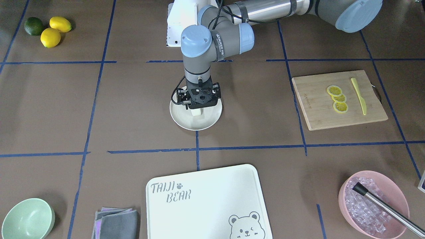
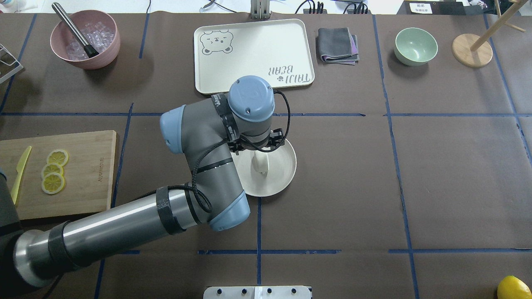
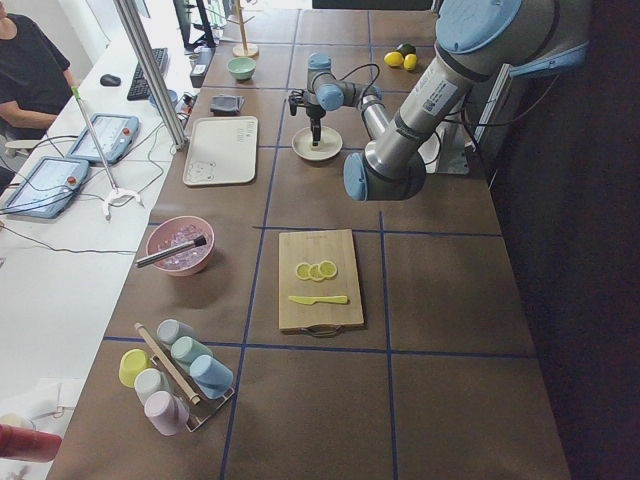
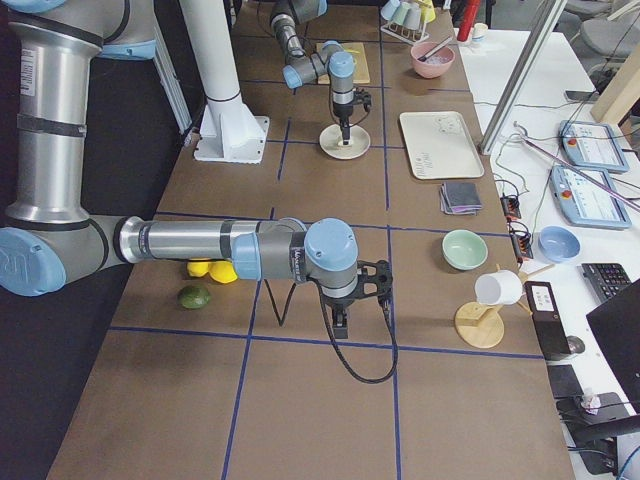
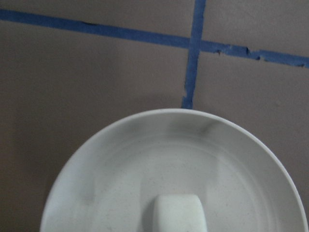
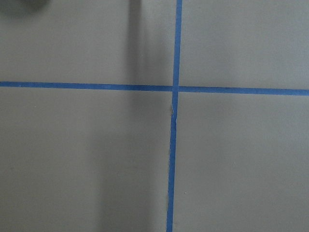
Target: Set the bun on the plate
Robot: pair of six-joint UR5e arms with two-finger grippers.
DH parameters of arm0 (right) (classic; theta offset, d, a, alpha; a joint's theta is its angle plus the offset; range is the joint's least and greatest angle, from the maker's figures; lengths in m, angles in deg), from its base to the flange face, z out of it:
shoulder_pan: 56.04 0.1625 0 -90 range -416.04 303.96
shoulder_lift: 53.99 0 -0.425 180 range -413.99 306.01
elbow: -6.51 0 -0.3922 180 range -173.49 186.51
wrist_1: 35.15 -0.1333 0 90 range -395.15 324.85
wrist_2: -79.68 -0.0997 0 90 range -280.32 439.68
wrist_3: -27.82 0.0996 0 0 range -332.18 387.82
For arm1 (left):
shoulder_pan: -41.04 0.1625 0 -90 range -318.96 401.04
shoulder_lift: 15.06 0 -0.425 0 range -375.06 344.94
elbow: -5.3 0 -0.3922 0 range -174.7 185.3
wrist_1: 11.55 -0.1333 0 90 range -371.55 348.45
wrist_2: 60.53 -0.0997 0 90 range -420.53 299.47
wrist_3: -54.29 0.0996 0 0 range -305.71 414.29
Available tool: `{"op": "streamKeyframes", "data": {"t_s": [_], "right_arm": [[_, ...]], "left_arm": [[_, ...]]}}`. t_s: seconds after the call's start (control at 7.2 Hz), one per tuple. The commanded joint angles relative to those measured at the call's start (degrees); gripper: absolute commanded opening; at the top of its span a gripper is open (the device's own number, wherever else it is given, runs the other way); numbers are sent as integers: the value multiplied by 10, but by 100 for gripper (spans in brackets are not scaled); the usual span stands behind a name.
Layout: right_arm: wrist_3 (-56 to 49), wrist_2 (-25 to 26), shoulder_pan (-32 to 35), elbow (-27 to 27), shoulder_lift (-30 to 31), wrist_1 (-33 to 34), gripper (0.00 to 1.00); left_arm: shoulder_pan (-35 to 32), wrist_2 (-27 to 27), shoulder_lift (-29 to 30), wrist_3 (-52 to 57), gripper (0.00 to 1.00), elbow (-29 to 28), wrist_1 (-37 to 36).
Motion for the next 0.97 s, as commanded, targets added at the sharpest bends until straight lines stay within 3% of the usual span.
{"op": "streamKeyframes", "data": {"t_s": [0.0, 0.42, 0.56, 0.83], "right_arm": [[-2, 20, -1, -3, -1, 2, 100], [-1, 41, -17, -18, -6, 4, 100], [1, 38, -17, -24, -11, 6, 100], [1, 36, -17, -38, -25, 8, 100]], "left_arm": [[-44, 44, -34, 68, 100, 104, -103], [-132, 102, -182, 233, 100, 287, -188], [-174, 105, -223, 305, 100, 328, -207], [-270, 168, -324, 468, 100, 353, -206]]}}
